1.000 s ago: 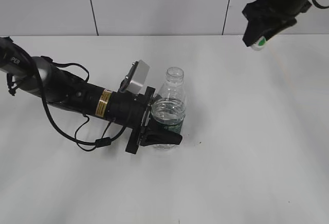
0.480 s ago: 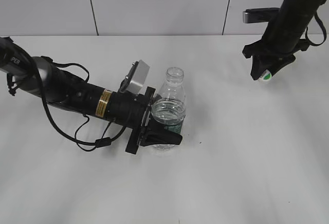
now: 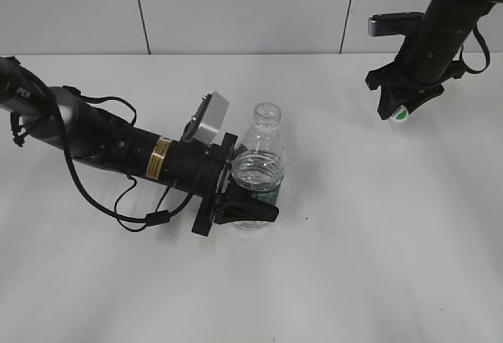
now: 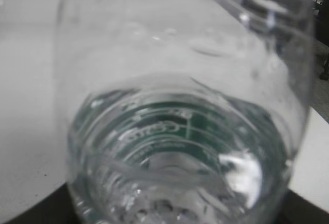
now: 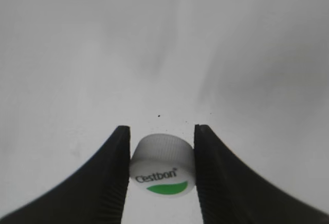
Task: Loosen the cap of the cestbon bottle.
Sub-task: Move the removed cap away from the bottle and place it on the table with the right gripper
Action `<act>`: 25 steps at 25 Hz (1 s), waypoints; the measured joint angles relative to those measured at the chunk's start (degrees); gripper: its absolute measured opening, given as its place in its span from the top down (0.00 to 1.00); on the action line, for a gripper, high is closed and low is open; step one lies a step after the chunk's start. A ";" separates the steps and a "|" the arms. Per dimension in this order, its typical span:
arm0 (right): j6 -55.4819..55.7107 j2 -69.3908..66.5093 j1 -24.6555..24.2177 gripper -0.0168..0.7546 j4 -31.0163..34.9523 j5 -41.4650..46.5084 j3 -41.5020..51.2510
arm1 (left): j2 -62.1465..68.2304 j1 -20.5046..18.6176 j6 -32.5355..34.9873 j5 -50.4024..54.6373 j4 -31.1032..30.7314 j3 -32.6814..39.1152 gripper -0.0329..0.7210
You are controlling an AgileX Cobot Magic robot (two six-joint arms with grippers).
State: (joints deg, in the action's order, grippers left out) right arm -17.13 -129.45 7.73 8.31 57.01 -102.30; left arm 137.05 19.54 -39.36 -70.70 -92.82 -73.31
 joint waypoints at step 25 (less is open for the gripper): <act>0.07 -3.57 0.00 0.60 0.05 0.79 0.00 | 0.00 0.00 0.00 0.00 0.00 0.00 0.43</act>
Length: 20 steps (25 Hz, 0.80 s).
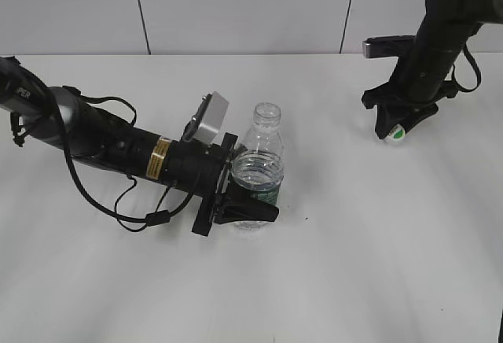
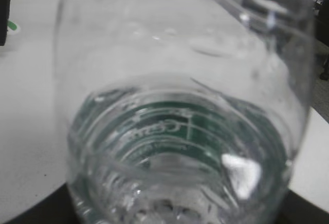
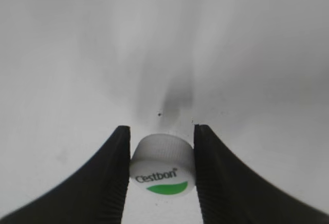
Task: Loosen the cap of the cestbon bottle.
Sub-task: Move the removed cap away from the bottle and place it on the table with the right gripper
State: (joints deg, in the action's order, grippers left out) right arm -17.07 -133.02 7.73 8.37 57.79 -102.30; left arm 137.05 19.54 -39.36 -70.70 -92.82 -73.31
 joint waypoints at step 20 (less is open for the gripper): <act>0.22 -0.26 0.00 0.58 0.00 0.21 0.00 | 0.00 0.00 0.00 0.00 0.00 0.00 0.43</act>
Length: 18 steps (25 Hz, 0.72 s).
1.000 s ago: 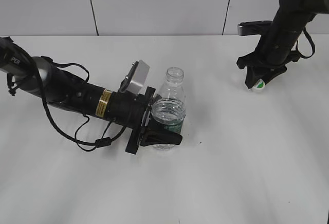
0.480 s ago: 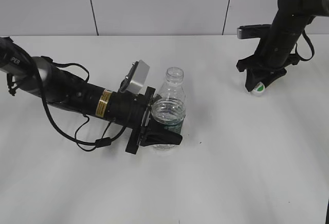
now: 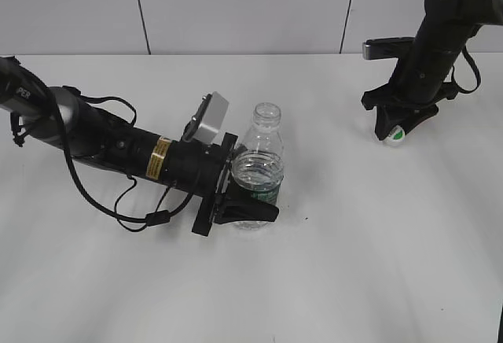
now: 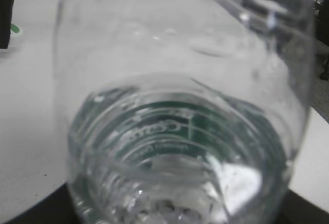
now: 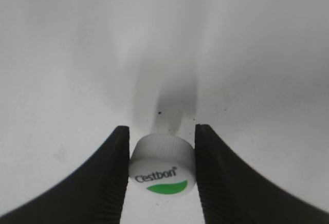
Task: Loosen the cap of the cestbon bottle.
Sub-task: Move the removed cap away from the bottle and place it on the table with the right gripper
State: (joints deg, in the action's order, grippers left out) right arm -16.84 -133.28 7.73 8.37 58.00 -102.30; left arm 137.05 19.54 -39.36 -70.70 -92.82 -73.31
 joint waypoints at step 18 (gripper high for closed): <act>0.89 0.69 0.00 0.44 0.28 2.71 -4.28 | 0.00 0.00 -1.38 0.05 0.16 0.00 0.43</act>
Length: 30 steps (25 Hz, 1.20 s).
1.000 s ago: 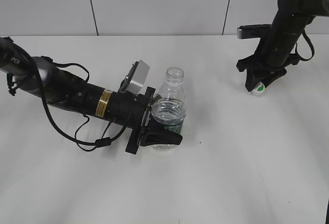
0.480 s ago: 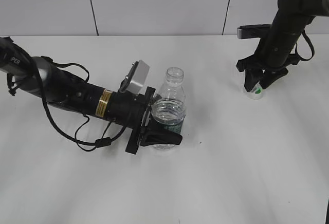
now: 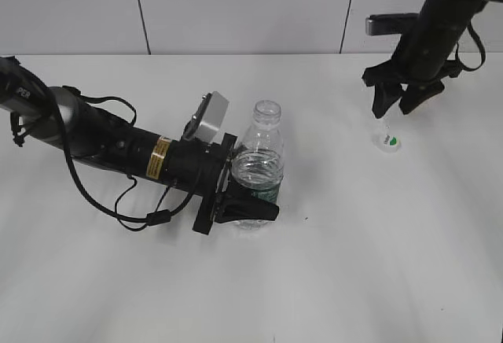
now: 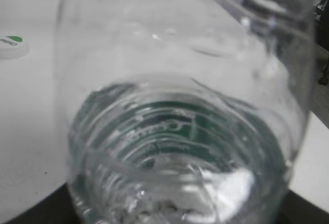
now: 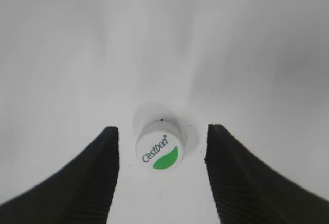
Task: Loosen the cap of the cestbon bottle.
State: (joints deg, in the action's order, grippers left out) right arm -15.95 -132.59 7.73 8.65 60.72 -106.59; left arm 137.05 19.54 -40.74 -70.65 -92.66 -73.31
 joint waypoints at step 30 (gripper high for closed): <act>0.77 1.86 -0.10 0.44 0.28 5.41 -9.59 | 0.00 0.18 1.59 2.73 4.68 0.00 0.43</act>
State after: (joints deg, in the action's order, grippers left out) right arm -15.18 -130.74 7.64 8.92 66.12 -116.18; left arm 137.05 19.72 -39.15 -67.91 -87.97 -73.31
